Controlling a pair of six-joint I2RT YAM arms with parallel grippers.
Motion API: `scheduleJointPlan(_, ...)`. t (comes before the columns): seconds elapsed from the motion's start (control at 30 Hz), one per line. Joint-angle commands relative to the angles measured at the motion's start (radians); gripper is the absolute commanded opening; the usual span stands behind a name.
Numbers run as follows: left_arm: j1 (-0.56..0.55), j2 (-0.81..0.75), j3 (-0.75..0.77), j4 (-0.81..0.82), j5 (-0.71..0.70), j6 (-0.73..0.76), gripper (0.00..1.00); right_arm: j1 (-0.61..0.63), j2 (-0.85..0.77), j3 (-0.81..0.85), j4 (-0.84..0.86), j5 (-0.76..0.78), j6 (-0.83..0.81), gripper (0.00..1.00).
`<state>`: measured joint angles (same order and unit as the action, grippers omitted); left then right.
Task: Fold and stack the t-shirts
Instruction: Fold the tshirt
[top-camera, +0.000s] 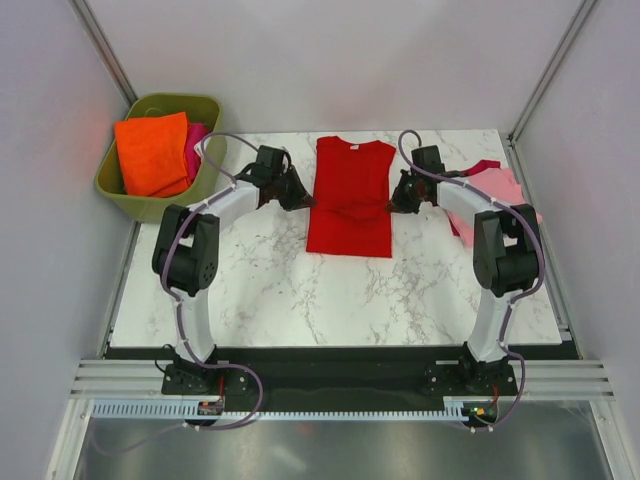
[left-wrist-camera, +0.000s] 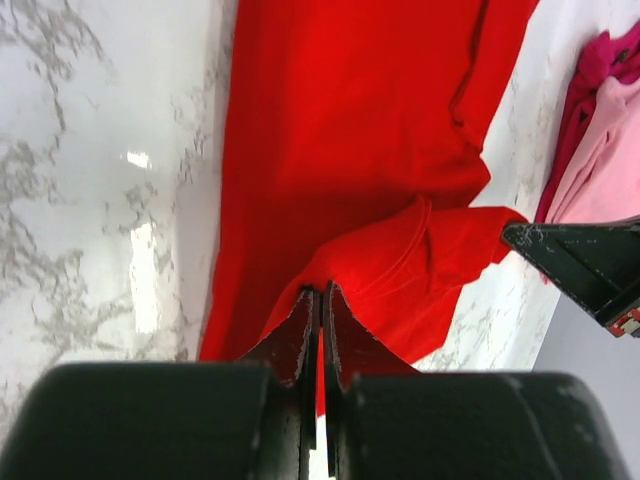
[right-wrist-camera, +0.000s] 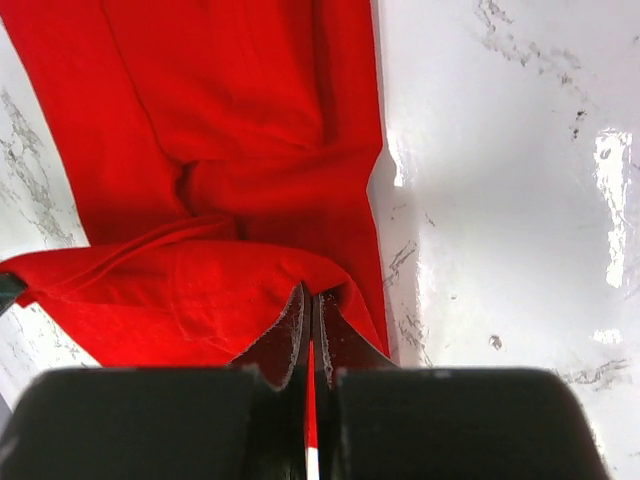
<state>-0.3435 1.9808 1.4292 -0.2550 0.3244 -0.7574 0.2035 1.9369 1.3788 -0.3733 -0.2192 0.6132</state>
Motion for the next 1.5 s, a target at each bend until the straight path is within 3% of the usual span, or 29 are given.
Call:
scheduleJointPlan(0.0,0.017,0.041,0.095,0.019,0.004,0.027,0.02,-0.012,0.039,0.077,0.019,-0.008,0.002,0.02)
scheduleJointPlan(0.07,0.027,0.085,0.144,0.014,0.019,0.023,0.02,-0.018,0.069,0.101,0.019,-0.003,0.006,0.06)
scheduleJointPlan(0.1,0.031,0.101,0.16,0.014,0.039,0.021,0.06,-0.018,0.079,0.123,0.017,-0.002,0.008,0.28)
scheduleJointPlan(0.13,0.035,0.122,0.187,0.002,0.048,0.024,0.29,-0.019,0.086,0.131,0.017,0.001,0.008,0.44)
scheduleJointPlan(0.17,0.035,0.127,0.197,-0.007,0.051,0.027,0.41,-0.019,0.086,0.134,0.016,0.009,0.008,0.59)
scheduleJointPlan(0.23,0.034,0.122,0.179,-0.02,0.047,0.039,0.57,-0.019,0.067,0.117,0.016,0.024,0.007,0.65)
scheduleJointPlan(0.27,0.034,0.096,0.162,-0.02,0.045,0.044,0.58,-0.019,0.035,0.085,0.02,0.03,0.005,0.67)
scheduleJointPlan(0.53,0.018,-0.134,-0.171,0.02,-0.007,0.087,0.6,-0.015,-0.206,-0.231,0.132,-0.028,-0.027,0.6)
scheduleJointPlan(0.7,0.011,-0.238,-0.338,0.082,0.008,0.087,0.58,0.004,-0.274,-0.398,0.188,-0.094,-0.029,0.55)
scheduleJointPlan(1.3,-0.026,-0.183,-0.438,0.172,0.039,0.066,0.49,0.062,-0.248,-0.521,0.246,-0.109,-0.026,0.33)
scheduleJointPlan(1.47,-0.026,-0.171,-0.432,0.174,0.01,0.064,0.4,0.06,-0.247,-0.526,0.252,-0.103,-0.026,0.28)
